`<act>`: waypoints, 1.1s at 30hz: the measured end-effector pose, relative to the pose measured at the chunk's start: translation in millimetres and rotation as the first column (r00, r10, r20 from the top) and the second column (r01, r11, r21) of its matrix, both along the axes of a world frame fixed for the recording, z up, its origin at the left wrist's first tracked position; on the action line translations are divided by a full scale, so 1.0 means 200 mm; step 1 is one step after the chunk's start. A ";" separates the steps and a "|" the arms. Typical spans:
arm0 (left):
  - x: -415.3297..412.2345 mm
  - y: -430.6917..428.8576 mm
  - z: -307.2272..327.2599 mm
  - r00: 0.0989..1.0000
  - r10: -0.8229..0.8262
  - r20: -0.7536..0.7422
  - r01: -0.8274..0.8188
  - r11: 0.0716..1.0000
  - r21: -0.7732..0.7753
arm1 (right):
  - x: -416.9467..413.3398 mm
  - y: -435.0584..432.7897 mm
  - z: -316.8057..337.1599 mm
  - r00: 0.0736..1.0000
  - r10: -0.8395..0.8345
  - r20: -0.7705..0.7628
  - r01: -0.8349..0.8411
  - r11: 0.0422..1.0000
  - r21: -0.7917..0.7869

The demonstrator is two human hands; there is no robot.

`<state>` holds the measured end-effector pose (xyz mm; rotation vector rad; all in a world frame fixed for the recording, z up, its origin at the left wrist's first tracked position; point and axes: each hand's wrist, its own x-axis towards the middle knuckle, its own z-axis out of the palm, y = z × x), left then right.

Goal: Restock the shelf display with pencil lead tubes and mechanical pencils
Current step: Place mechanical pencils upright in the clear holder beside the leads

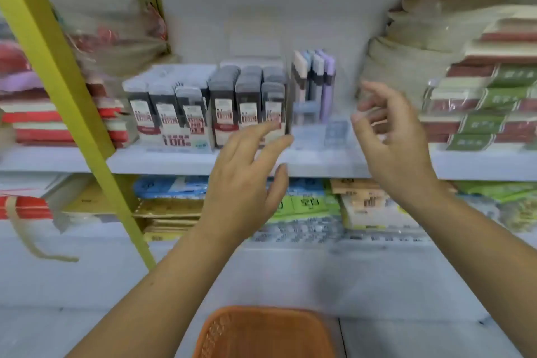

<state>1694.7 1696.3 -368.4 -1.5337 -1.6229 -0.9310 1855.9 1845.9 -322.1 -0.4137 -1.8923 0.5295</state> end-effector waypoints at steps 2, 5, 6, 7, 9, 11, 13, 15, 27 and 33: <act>0.03 -0.11 -0.25 0.997 -0.051 0.060 0.055 0.996 -0.068 | 0.08 -0.09 -0.23 0.999 0.023 -0.036 -0.025 0.997 -0.074; 0.09 -0.29 -0.75 0.945 -0.005 0.326 0.124 0.930 -0.346 | 0.17 -0.22 -0.72 0.993 0.036 0.111 -0.008 0.972 -0.235; 0.10 -0.35 -0.93 0.904 0.053 0.425 0.155 0.884 -0.441 | 0.20 -0.27 -0.91 0.982 0.047 0.184 0.013 0.950 -0.312; 0.12 -0.41 -1.10 0.853 0.125 0.507 0.192 0.827 -0.528 | 0.23 -0.32 -1.09 0.962 0.072 0.263 0.039 0.918 -0.394; 0.14 -0.51 -1.42 0.746 0.291 0.599 0.280 0.679 -0.679 | 0.27 -0.43 -1.43 0.884 0.155 0.442 0.118 0.839 -0.531; 0.14 -0.58 -1.67 0.649 0.458 0.608 0.379 0.498 -0.780 | 0.29 -0.50 -1.73 0.746 0.265 0.611 0.217 0.771 -0.598; 0.13 -0.63 -1.88 0.591 0.580 0.561 0.439 0.352 -0.826 | 0.28 -0.56 -1.97 0.587 0.429 0.686 0.264 0.700 -0.663; 0.11 -0.64 -2.05 0.585 0.637 0.502 0.472 0.236 -0.850 | 0.25 -0.60 -2.17 0.429 0.552 0.715 0.315 0.651 -0.691; 0.09 -0.63 -2.44 0.760 0.537 0.366 0.413 0.035 -0.910 | 0.22 -0.70 -2.62 -0.008 0.564 0.826 0.297 0.790 -0.536; 0.08 -0.64 -2.44 0.786 0.476 0.394 0.392 0.108 -0.914 | 0.23 -0.71 -2.62 0.039 0.505 0.862 0.272 0.825 -0.495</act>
